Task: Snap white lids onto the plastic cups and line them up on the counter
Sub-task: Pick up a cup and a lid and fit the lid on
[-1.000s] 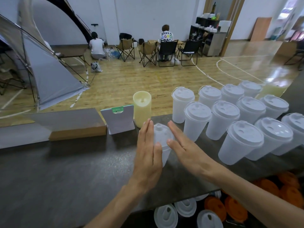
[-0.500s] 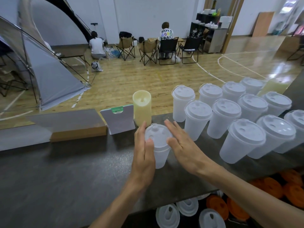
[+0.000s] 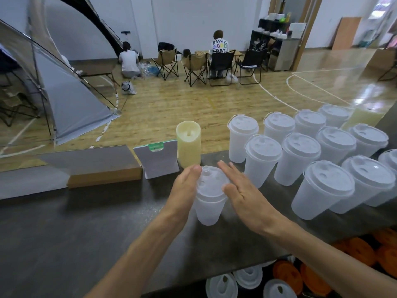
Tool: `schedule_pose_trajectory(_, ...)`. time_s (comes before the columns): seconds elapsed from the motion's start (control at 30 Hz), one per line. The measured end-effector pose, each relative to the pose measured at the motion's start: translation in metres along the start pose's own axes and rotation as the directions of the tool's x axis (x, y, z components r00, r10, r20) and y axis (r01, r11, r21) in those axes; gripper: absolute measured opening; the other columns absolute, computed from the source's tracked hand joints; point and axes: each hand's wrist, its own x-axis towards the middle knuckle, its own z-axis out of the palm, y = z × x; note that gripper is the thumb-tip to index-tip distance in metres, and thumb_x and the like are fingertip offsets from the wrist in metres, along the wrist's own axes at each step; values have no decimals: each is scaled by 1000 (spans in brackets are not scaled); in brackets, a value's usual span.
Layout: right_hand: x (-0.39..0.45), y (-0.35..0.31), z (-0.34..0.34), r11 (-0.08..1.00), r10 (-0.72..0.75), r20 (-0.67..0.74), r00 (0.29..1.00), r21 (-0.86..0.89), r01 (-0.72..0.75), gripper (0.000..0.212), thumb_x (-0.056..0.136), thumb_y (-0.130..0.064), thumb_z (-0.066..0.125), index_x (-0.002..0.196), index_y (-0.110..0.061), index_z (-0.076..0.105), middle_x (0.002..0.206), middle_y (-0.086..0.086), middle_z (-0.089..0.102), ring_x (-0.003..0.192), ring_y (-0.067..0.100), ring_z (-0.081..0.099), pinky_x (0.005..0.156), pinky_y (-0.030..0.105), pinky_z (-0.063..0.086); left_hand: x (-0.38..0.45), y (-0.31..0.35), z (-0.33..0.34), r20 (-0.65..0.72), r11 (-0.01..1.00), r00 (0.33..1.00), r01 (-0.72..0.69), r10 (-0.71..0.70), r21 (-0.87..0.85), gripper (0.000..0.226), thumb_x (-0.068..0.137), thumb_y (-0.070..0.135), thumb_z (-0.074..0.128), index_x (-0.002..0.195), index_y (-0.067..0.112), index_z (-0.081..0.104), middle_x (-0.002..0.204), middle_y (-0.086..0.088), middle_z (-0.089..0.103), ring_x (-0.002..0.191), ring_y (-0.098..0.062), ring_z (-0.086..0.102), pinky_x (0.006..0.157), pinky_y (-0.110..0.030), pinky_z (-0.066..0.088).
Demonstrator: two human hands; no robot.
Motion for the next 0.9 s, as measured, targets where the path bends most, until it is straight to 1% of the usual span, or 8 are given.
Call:
schedule_pose_trajectory(0.13, -2, -4, -2, 998, 3, -12, 1000, -55, -4, 51, 110, -37, 26, 159, -39, 11, 166, -23, 7, 131, -26, -10, 123, 24, -2, 7, 19, -10, 57, 988, 992, 104, -111, 114, 29, 100, 31, 55, 102, 14, 78, 98, -3, 79, 93, -20, 71, 80, -33, 51)
schedule_pose_trajectory(0.23, -3, -7, -1, 995, 5, -26, 1000, -97, -8, 53, 110, -37, 26, 159, -37, 9, 168, -20, 5, 137, -17, -7, 125, 27, -1, 11, 30, -10, 19, 997, 998, 65, -66, 46, 19, 97, 24, 62, 96, 12, 77, 93, -6, 77, 80, -16, 70, 67, -27, 53)
schedule_pose_trajectory(0.3, -2, -8, -1, 993, 8, -34, 999, -119, -12, 53, 109, -38, 25, 160, -36, 8, 168, -19, 4, 138, -14, -7, 124, 26, -2, 12, 34, -7, 24, 1000, 1000, 17, -17, 22, 23, 99, 26, 61, 96, 8, 75, 95, -11, 77, 81, -18, 71, 73, -32, 58)
schedule_pose_trajectory(0.37, -2, -7, -1, 991, 6, -39, 999, -135, -11, 54, 109, -38, 25, 160, -35, 8, 168, -18, 4, 139, -15, -8, 122, 24, -2, 12, 35, -5, 43, 997, 999, -33, 30, 75, 25, 99, 28, 62, 92, 8, 76, 96, -13, 77, 83, -20, 71, 82, -37, 57)
schedule_pose_trajectory(0.47, -1, -5, 0, 989, -3, -37, 999, -146, -2, 55, 108, -38, 25, 161, -34, 8, 168, -18, 4, 133, -23, -13, 121, 22, -4, 12, 38, -3, 55, 978, 995, -94, 85, 189, 21, 96, 27, 66, 89, 10, 77, 90, -10, 77, 84, -19, 70, 83, -38, 56)
schedule_pose_trajectory(0.57, -1, -5, 2, 988, -10, -28, 1000, -152, 6, 56, 108, -39, 24, 161, -34, 6, 168, -18, 3, 121, -34, -19, 119, 20, -5, 16, 40, -2, 41, 943, 986, -165, 160, 288, 9, 92, 23, 71, 89, 19, 78, 86, 1, 77, 89, -15, 70, 79, -29, 53)
schedule_pose_trajectory(0.7, -1, -4, 2, 986, -15, -25, 1000, -169, 10, 56, 108, -41, 21, 161, -35, 5, 168, -19, 2, 123, -33, -19, 119, 20, -7, 20, 40, -2, 56, 868, 971, -231, 231, 439, 12, 93, 24, 69, 84, 26, 77, 81, 13, 75, 83, -4, 69, 73, -21, 47)
schedule_pose_trajectory(0.9, 0, -4, 4, 984, -16, -32, 999, -178, 10, 55, 108, -41, 20, 161, -35, 5, 168, -18, 3, 127, -29, -18, 117, 17, -9, 21, 36, -12, 136, 845, 954, -299, 267, 443, 20, 96, 20, 64, 85, 28, 77, 86, 15, 76, 86, 0, 69, 75, -18, 48)
